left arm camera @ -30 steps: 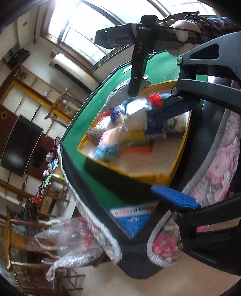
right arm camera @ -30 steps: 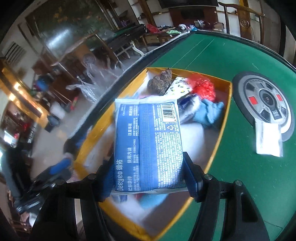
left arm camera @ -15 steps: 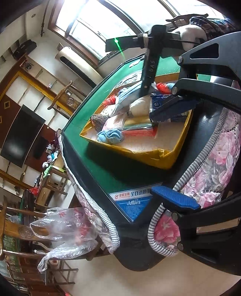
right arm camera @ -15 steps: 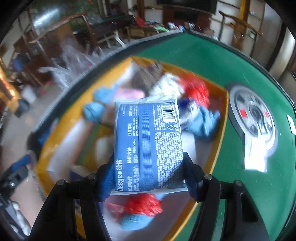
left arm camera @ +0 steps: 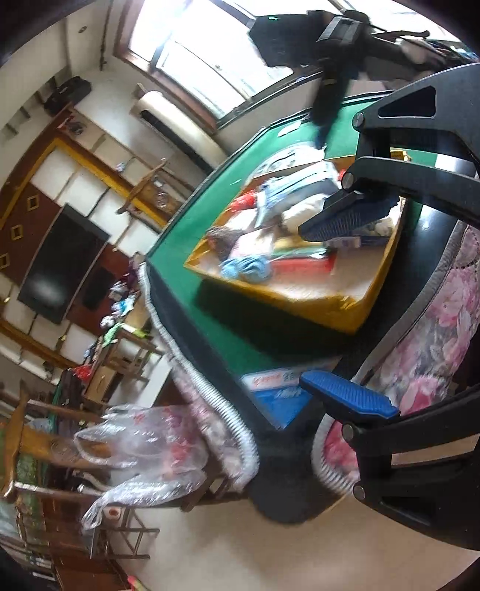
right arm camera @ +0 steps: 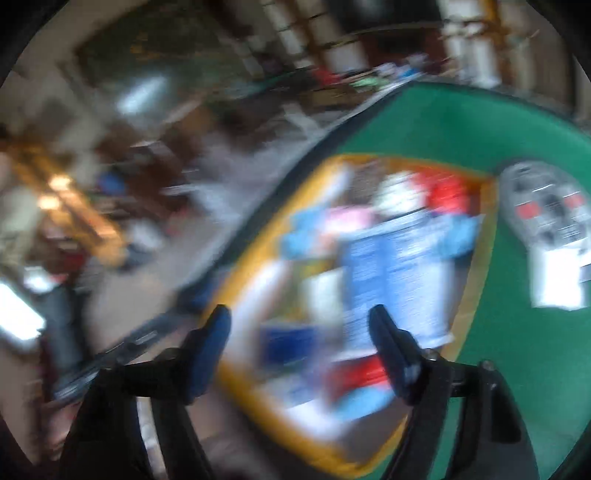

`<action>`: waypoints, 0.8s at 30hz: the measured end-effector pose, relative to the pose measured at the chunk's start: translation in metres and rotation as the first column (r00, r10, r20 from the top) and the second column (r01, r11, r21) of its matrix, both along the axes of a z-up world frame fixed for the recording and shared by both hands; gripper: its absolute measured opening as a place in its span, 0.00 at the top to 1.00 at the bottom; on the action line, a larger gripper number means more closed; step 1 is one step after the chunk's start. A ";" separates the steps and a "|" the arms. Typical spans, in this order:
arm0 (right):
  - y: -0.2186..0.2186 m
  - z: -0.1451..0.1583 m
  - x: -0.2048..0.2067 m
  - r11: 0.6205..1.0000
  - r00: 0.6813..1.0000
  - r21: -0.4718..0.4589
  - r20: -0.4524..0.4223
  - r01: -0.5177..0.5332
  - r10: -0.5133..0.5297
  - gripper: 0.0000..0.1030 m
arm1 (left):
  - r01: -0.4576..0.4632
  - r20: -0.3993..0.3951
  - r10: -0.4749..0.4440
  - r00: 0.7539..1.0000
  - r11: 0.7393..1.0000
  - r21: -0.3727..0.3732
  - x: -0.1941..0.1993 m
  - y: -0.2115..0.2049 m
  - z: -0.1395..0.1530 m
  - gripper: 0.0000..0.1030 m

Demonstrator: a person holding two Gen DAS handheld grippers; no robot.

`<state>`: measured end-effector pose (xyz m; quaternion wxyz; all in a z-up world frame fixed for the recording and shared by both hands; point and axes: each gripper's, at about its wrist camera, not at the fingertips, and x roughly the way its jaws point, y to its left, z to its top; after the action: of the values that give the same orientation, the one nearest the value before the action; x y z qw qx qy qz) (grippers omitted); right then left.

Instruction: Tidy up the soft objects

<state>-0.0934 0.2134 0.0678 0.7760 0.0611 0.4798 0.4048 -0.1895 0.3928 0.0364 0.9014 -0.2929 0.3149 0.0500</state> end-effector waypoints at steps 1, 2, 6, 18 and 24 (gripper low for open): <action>0.003 -0.003 -0.003 0.999 0.999 0.020 -0.032 -0.034 0.035 0.23 | -0.017 0.004 0.017 1.000 1.000 0.004 -0.003 0.004 0.001 0.30; 0.011 -0.010 -0.005 0.997 0.995 0.032 -0.071 -0.070 0.072 0.23 | -0.027 0.007 0.027 1.000 1.000 0.002 -0.004 0.006 0.002 0.30; 0.038 -0.042 -0.002 0.996 0.989 -0.026 -0.127 -0.085 0.081 0.22 | -0.043 0.002 0.043 0.999 0.999 -0.006 -0.009 0.010 0.001 0.30; 0.043 -0.023 0.001 0.999 0.999 -0.010 0.020 -0.042 0.042 0.21 | 0.004 -0.003 -0.004 1.000 1.000 0.014 -0.002 -0.009 0.002 0.30; 0.059 -0.051 0.036 0.996 0.997 -0.091 -0.071 -0.002 -0.004 0.20 | 0.037 0.006 -0.038 0.999 0.998 0.043 -0.006 -0.023 0.013 0.30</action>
<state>-0.0578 0.2725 0.0164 0.7606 0.0406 0.5251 0.3797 -0.1955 0.3697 0.0496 0.9092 -0.2679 0.3163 0.0388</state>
